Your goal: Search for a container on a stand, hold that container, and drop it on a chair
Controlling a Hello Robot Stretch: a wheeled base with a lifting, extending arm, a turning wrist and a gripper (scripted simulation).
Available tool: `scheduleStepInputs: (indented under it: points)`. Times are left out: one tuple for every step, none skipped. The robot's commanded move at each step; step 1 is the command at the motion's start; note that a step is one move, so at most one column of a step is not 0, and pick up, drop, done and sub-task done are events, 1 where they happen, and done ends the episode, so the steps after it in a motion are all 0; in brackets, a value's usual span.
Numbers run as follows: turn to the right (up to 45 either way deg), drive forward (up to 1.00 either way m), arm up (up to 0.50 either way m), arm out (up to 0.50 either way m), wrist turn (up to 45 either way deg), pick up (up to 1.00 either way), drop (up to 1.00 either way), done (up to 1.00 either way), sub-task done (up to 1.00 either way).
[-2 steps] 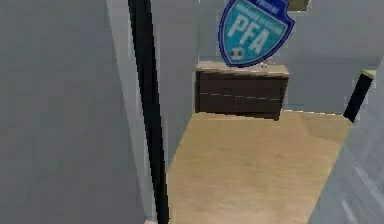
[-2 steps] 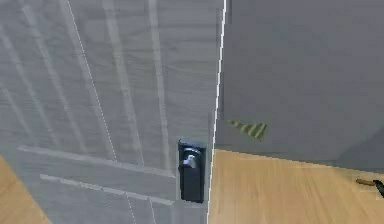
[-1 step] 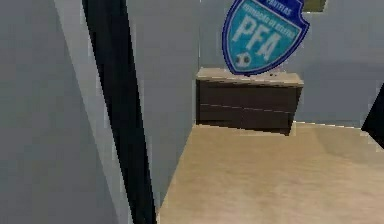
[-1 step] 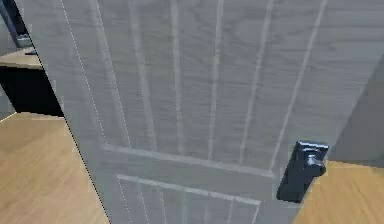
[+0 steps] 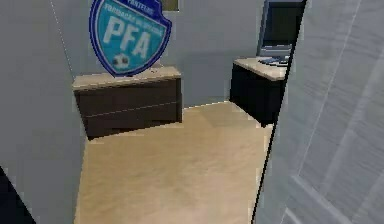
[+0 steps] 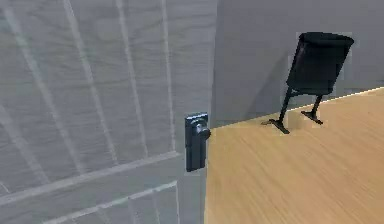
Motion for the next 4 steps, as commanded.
scheduleStepInputs:
  points:
    - [0.0,0.8,0.0,0.0,0.0,0.0,0.0,0.0,0.0]
    - [-18.0,0.0,0.0,0.0,0.0,0.0,0.0,0.0,0.0]
    - [0.0,0.3,0.0,0.0,0.0,0.0,0.0,0.0,0.0]
    - [45.0,0.0,0.0,0.0,0.0,0.0,0.0,0.0,0.0]
